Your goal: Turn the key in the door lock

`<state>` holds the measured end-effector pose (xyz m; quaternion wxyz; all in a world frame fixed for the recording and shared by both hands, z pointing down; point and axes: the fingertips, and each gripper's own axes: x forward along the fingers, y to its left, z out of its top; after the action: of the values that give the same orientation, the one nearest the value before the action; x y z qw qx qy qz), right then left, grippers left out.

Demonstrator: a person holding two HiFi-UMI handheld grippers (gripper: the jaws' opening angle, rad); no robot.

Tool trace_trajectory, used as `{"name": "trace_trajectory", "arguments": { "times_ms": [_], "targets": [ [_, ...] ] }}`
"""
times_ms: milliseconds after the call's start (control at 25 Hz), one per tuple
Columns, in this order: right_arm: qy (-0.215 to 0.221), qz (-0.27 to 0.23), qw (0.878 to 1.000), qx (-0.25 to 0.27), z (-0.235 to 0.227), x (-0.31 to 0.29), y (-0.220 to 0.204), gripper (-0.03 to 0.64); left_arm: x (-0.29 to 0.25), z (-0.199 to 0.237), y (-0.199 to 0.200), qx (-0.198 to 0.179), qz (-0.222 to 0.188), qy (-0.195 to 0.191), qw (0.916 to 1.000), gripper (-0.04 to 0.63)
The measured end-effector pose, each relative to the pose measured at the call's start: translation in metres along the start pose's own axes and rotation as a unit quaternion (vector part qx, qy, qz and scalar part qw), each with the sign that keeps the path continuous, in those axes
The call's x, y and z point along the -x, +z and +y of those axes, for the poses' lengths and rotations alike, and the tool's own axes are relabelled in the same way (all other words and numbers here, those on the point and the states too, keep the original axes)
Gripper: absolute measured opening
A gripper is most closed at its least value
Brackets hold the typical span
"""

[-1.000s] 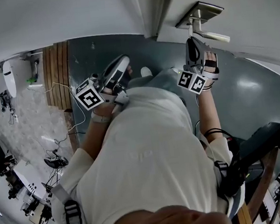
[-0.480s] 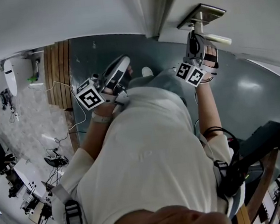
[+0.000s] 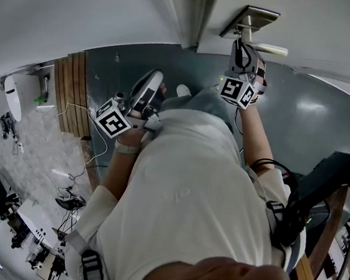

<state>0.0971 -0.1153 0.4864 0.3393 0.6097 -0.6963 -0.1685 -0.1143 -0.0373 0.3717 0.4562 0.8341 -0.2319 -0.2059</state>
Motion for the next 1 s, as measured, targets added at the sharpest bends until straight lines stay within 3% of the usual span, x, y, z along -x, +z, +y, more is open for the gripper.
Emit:
{"name": "trace_trajectory", "arguments": {
  "times_ms": [160,240,400,600,720,920,1000],
  "targets": [
    [0.020,-0.001,0.993,-0.114,-0.001,-0.001,-0.001,0.049,0.000,0.000,0.000,0.000,0.000,0.001,1.0000,0.009],
    [0.034,-0.008,0.980,-0.198,-0.001,-0.001,-0.001,0.049,0.001,0.000,0.000,0.001,0.000,0.001,1.0000,0.009],
    [0.069,-0.020,0.916,-0.394,-0.002,-0.002,-0.008,0.046,0.001,0.000,-0.001,0.000,-0.001,0.001,1.0000,0.008],
    [0.100,-0.036,0.842,-0.529,-0.003,-0.005,-0.008,0.044,0.001,0.001,-0.001,0.001,-0.001,0.001,1.0000,0.009],
    [0.122,-0.049,0.772,-0.621,-0.004,-0.005,-0.008,0.043,0.002,0.002,-0.001,0.002,-0.001,0.003,1.0000,0.009],
    [0.150,-0.061,0.616,-0.771,-0.003,-0.003,-0.010,0.038,0.003,0.003,0.000,0.004,-0.004,0.005,1.0000,0.009],
    [0.151,-0.056,0.563,-0.810,-0.001,-0.002,-0.015,0.040,0.003,0.003,0.000,0.004,-0.005,0.005,1.0000,0.009]
  ]
}}
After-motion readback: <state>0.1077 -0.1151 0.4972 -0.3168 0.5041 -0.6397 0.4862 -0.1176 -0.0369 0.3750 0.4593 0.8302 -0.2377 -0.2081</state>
